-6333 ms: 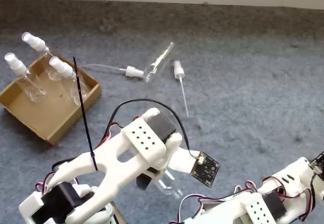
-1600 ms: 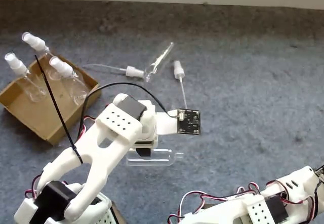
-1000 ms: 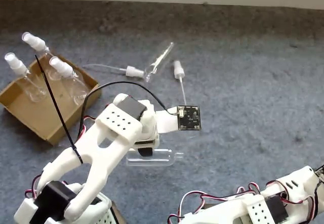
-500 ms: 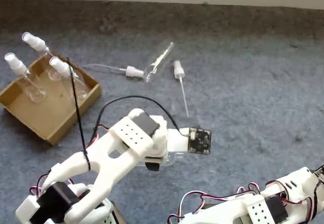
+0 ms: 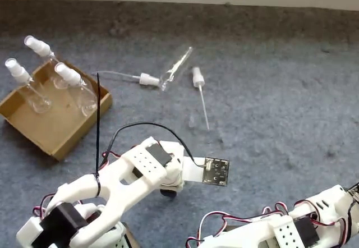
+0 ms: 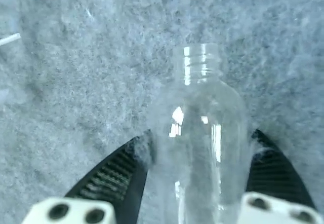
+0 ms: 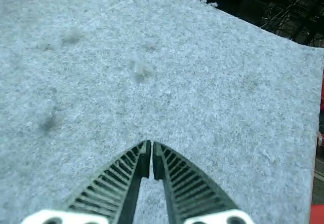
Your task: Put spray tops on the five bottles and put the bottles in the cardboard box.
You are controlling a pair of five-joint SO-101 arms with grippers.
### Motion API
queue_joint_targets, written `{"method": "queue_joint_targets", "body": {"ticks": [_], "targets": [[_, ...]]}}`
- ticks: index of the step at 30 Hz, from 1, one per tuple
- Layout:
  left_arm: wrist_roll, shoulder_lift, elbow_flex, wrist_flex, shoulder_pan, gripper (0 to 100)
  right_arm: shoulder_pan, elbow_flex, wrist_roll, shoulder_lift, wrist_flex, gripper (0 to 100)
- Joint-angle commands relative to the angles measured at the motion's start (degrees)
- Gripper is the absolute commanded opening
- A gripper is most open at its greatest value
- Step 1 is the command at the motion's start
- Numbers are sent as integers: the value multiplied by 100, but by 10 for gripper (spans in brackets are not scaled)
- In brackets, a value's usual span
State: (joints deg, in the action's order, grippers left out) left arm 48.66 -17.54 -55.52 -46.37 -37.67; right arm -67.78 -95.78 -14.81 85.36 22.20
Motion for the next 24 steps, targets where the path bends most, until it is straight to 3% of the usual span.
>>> {"method": "queue_joint_targets", "body": {"ticks": [1, 7, 17, 24], "targets": [[105, -40, -22, 264, -66, 260, -75, -769, -62, 66, 40, 8], [97, -40, -22, 264, -92, 256, -84, -769, -62, 66, 40, 8], [88, -40, -22, 255, -92, 95, -84, -769, -62, 66, 48, 8], [88, -101, 13, 237, -48, 87, -84, -769, -62, 66, 48, 8]]}}
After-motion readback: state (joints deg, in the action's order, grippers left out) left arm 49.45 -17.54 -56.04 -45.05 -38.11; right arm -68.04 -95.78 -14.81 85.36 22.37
